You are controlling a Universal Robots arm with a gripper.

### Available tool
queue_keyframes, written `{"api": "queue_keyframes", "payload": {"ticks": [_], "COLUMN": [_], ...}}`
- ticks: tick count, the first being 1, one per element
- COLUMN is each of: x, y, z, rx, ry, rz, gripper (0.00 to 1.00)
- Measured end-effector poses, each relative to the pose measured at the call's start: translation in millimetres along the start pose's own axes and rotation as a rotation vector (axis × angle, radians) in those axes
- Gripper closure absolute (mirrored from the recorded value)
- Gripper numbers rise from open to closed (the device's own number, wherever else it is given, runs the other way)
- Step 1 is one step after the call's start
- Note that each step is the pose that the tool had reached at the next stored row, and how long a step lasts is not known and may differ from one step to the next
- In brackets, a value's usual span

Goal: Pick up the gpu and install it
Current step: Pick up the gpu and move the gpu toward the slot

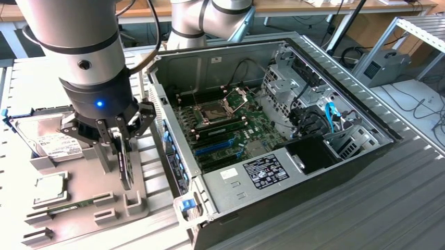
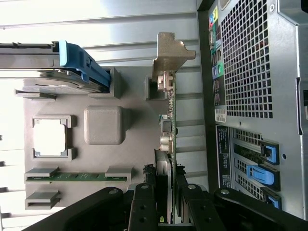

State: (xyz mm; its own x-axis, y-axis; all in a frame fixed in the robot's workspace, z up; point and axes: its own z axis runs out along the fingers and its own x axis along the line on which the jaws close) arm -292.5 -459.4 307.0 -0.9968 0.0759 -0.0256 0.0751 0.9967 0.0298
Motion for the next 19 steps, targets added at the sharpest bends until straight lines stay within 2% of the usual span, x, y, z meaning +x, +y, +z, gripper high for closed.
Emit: {"api": "queue_keyframes", "payload": {"ticks": [19], "x": [-0.1], "y": [0.1], "z": [-4.9], "rx": [0.0000], "ry": [0.0000], "rz": [0.000], "gripper": [0.74]}}
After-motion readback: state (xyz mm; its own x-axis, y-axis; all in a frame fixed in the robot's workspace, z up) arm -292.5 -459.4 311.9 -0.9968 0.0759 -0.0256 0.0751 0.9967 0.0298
